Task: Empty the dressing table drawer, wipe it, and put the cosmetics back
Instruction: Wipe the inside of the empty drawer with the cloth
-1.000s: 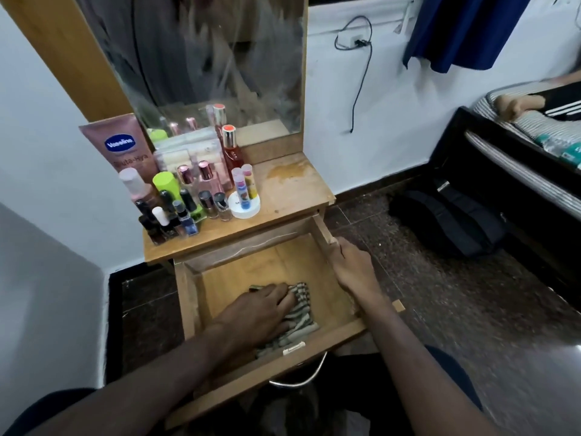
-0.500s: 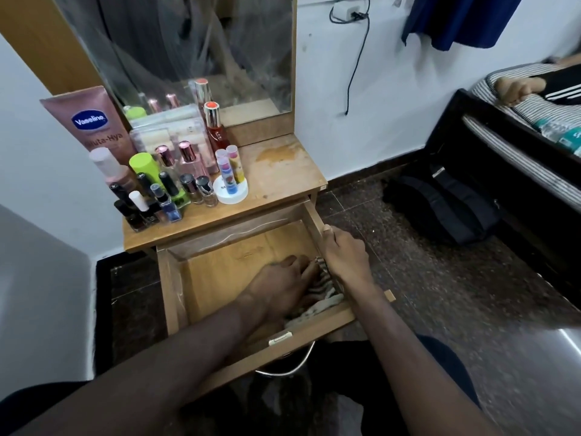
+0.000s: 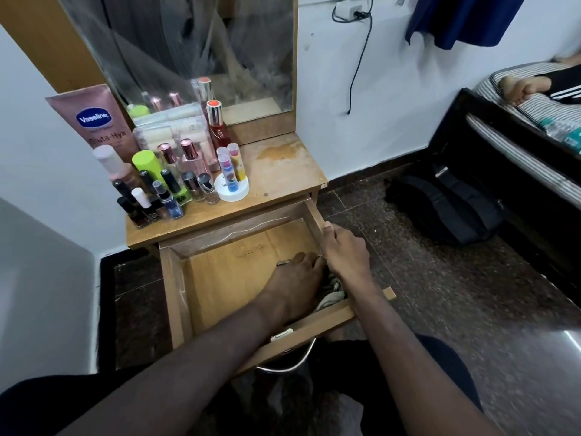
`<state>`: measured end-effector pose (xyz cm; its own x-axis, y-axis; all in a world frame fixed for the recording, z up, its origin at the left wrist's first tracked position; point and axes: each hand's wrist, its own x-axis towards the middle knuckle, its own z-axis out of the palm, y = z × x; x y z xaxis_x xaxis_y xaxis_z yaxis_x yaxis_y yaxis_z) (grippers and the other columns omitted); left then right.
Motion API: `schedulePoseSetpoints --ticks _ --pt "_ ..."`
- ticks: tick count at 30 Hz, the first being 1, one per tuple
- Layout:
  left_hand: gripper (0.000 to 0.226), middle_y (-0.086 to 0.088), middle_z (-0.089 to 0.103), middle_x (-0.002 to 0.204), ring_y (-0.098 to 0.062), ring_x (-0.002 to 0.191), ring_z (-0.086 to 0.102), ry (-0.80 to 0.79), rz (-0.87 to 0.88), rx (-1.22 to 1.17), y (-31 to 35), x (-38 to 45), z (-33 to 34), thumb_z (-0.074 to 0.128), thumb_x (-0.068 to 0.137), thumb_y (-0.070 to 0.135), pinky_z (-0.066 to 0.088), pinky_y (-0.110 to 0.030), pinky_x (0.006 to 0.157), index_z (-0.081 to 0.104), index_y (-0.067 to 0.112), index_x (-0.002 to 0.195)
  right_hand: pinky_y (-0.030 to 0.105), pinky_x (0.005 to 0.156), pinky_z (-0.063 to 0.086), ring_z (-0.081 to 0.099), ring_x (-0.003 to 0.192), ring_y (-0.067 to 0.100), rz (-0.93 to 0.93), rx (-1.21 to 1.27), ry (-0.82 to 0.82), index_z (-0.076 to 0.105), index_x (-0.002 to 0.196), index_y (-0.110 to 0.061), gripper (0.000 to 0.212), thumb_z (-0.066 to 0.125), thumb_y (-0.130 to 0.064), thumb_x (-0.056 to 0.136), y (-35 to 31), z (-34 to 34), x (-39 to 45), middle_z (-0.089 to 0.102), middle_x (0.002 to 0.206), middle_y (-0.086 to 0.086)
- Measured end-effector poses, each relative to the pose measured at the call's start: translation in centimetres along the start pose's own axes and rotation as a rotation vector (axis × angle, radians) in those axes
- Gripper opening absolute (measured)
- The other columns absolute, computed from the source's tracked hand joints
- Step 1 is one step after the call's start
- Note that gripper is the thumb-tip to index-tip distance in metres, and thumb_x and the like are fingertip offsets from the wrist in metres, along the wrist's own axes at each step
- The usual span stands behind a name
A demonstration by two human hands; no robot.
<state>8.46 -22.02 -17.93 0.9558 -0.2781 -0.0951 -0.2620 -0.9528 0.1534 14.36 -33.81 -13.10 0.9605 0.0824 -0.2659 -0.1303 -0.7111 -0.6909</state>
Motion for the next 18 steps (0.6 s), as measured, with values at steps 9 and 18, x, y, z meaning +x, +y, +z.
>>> schedulePoseSetpoints --ticks 9,18 --pt "0.04 -0.004 0.051 0.139 -0.023 0.128 0.051 0.103 -0.064 0.066 -3.1 1.0 -0.6 0.056 0.105 0.037 0.054 -0.039 0.091 0.045 0.019 0.139 0.044 0.097 0.042 0.058 0.124 0.043 -0.028 -0.014 -0.031 0.066 0.137 -0.023 0.05 0.027 -0.045 0.113 0.5 -0.2 0.2 0.068 0.131 0.018" --pt "0.059 -0.007 0.044 0.148 -0.022 0.133 0.049 0.203 -0.141 0.002 -2.3 0.4 -1.0 0.069 0.097 0.036 0.058 -0.037 0.097 0.042 0.017 0.147 0.046 0.1 0.044 0.058 0.124 0.043 -0.01 0.016 -0.027 0.07 0.129 -0.022 0.053 0.026 -0.047 0.112 0.6 -0.1 0.7 0.069 0.129 0.019"
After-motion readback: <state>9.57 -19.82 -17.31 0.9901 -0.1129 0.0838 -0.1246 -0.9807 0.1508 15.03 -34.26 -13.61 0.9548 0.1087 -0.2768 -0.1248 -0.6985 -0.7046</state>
